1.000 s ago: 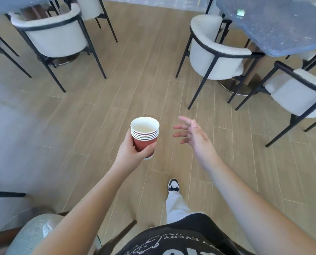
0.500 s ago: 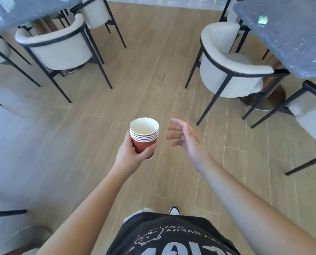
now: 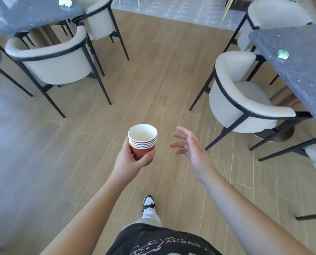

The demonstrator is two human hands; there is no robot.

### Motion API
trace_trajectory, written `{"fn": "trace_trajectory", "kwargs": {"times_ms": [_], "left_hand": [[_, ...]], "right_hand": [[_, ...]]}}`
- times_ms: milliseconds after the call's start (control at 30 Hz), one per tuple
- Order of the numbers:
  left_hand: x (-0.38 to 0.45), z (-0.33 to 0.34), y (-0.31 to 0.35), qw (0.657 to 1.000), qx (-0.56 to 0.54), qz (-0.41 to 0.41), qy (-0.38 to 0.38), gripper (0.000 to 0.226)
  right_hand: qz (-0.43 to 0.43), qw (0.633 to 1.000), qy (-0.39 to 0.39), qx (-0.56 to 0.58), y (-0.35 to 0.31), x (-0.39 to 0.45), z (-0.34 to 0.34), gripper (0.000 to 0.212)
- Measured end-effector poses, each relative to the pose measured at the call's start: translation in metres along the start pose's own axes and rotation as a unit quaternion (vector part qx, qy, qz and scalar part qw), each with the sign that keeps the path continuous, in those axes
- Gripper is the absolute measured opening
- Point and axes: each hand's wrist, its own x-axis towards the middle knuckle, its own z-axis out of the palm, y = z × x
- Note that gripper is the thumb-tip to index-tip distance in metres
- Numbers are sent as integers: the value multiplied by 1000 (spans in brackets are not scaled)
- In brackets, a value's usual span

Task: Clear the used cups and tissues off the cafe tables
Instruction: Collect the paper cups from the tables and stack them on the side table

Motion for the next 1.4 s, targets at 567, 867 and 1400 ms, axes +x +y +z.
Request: {"fn": "trace_trajectory", "kwargs": {"times_ms": [567,867,1400], "left_hand": [[283,4,80,999,5,44,3,70],[408,50,127,998,25,28,51,68],[633,25,194,993,17,76,86,70]], "right_hand": [[-43,999,12,8,-79,271,-20,54],[-66,997,-31,13,-125,415,-83,49],[-105,993,-52,-5,-200,646,-73,45]]}}
